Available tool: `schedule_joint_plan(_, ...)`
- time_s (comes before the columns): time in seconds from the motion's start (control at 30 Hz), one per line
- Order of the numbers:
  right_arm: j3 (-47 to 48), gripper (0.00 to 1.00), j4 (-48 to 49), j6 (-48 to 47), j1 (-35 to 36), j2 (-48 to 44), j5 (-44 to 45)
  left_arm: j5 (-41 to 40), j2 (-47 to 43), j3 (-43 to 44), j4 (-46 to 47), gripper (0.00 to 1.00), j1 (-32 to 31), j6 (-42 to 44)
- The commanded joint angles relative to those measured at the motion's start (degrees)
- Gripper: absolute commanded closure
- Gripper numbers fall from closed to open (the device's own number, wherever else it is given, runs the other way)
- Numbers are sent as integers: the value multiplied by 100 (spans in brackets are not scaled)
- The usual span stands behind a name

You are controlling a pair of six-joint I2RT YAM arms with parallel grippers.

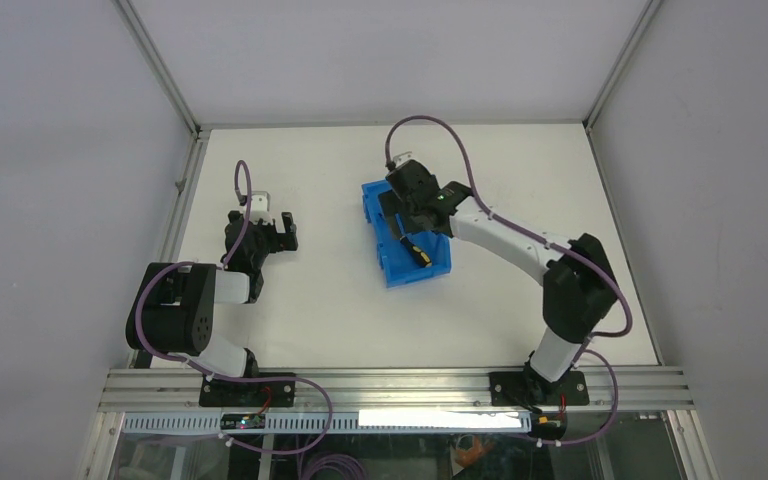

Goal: Put the screwdriver in the bin

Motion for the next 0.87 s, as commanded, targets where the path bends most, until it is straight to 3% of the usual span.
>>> schedule_joint_plan(0.0, 395, 11, -256, 267, -178, -828, 1012, 110, -179, 122, 143, 1, 12, -98)
schedule_joint_plan(0.03, 390, 3, -404, 343, -316, -978, 1120, 111, -176, 122, 143, 1, 17, -98)
schedule_joint_plan(0.07, 346, 1, -478, 381, -475, -1129, 1202, 105, -174, 122, 148, 1, 16, -98)
schedule_joint_plan(0.4, -986, 1, -543, 623, -3135, -2716, 1214, 103, -176, 122, 145, 1, 11, -98)
schedule_joint_plan(0.83, -1657, 1, -38, 819, -3480, -2997, 1236, 107, -177, 122, 143, 1, 17, -98)
